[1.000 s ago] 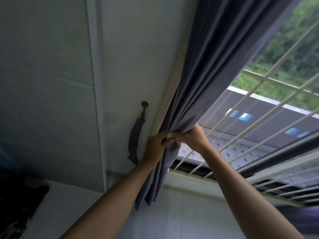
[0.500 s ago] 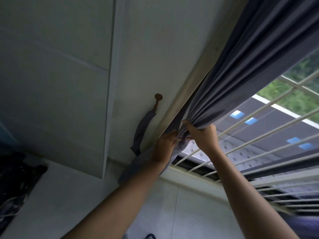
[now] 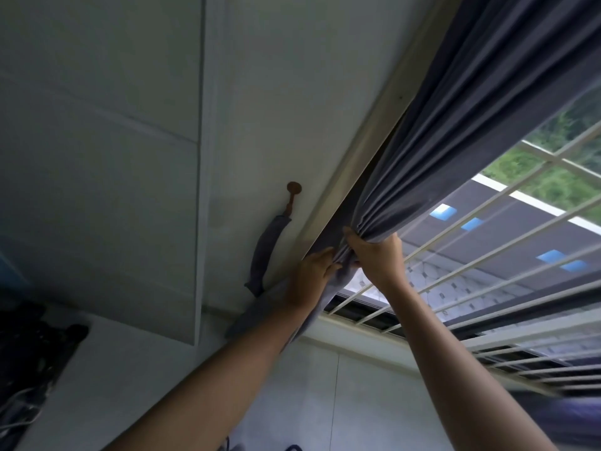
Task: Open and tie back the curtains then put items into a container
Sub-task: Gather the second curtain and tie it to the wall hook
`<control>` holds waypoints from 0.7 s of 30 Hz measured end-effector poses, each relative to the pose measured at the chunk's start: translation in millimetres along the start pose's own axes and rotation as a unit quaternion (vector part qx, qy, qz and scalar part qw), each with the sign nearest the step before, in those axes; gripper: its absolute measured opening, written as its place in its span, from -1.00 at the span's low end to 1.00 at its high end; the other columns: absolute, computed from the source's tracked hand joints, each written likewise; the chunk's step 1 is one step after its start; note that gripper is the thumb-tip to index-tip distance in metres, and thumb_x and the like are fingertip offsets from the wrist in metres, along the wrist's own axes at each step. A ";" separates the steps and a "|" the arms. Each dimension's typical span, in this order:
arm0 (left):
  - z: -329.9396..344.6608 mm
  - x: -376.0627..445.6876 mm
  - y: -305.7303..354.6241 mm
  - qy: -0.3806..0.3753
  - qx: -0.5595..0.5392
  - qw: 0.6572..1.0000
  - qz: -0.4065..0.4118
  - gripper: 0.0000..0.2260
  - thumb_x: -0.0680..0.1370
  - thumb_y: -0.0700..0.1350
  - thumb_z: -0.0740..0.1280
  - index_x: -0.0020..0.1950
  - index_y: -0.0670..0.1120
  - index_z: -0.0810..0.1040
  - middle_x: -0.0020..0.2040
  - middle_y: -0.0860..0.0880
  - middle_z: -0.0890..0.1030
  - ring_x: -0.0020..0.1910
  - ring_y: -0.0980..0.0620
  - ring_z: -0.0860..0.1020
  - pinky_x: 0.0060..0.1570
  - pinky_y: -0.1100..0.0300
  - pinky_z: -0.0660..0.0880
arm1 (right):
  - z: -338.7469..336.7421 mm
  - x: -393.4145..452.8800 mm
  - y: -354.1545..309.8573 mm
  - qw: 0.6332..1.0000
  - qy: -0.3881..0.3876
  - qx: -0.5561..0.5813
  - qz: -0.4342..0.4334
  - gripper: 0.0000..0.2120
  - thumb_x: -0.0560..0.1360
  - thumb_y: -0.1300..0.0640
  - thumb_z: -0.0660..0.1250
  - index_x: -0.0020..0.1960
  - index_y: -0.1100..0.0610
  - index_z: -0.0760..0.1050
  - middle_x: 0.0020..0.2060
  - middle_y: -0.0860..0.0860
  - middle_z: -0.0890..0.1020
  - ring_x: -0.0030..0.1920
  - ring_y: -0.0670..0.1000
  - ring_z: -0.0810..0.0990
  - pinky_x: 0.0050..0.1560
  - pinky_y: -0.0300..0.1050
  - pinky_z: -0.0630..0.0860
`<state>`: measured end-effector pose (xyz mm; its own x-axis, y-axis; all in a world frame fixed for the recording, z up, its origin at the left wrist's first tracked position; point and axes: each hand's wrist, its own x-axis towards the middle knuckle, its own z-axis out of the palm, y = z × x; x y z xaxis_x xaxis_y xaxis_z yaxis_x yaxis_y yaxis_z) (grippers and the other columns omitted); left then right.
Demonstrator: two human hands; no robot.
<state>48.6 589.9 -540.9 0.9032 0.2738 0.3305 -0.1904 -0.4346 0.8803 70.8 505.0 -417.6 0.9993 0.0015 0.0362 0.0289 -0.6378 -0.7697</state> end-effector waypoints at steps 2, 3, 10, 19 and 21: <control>-11.8 0.2 -7.0 -0.027 0.029 0.998 0.049 -0.66 0.56 0.03 0.20 0.09 -0.20 0.57 -0.10 -0.13 0.66 -0.13 -0.09 0.62 -0.04 0.36 0.39 | 1.5 0.7 0.9 1.000 0.007 0.002 0.002 -0.74 0.35 -0.02 0.47 -0.10 0.13 0.54 -0.21 0.07 0.67 -0.24 0.10 0.67 -0.24 0.12 0.64; -23.5 -0.9 -5.8 -0.068 0.026 0.997 0.041 -0.62 0.54 0.06 0.24 0.19 -0.19 0.55 0.01 -0.11 0.66 -0.04 -0.04 0.63 0.04 0.34 0.43 | 3.2 -0.4 0.0 1.000 0.010 0.009 0.000 -0.75 0.37 0.00 0.47 -0.10 0.13 0.54 -0.20 0.06 0.67 -0.23 0.09 0.67 -0.24 0.12 0.64; -66.6 -17.1 -51.5 0.049 0.101 0.989 -0.101 -0.62 0.62 -0.01 0.20 0.38 -0.16 0.42 0.00 -0.17 0.63 -0.03 -0.08 0.59 -0.08 0.13 0.48 | 8.4 -10.5 -7.2 0.998 0.039 0.043 -0.009 -0.74 0.39 0.07 0.49 -0.01 0.18 0.56 -0.15 0.00 0.63 -0.15 -0.01 0.61 -0.25 -0.27 0.49; -52.4 30.7 -120.9 0.000 0.125 0.949 -0.289 -0.51 0.40 -0.01 0.47 0.20 -0.26 0.48 0.09 -0.27 0.59 0.04 -0.26 0.57 -0.01 -0.15 0.54 | 1.5 -9.2 -2.0 0.997 0.040 0.063 -0.008 -0.80 0.37 0.08 0.50 -0.17 0.12 0.50 -0.36 -0.13 0.54 -0.26 -0.01 0.57 -0.29 -0.20 0.53; -45.8 34.4 -120.8 -0.004 0.113 0.948 -0.297 -0.63 0.42 -0.04 0.47 0.09 -0.26 0.54 0.00 -0.25 0.63 -0.05 -0.24 0.60 -0.07 -0.08 0.55 | -1.6 -5.2 -0.2 0.998 0.020 0.049 -0.018 -0.79 0.38 0.07 0.49 -0.15 0.18 0.53 -0.32 -0.01 0.59 -0.22 0.05 0.61 -0.25 -0.14 0.55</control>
<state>85.0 691.1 -620.3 0.8281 0.5222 -0.2039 0.4396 -0.3791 0.8142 65.6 503.9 -416.6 0.9960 -0.0080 0.0887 0.0691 -0.5596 -0.8259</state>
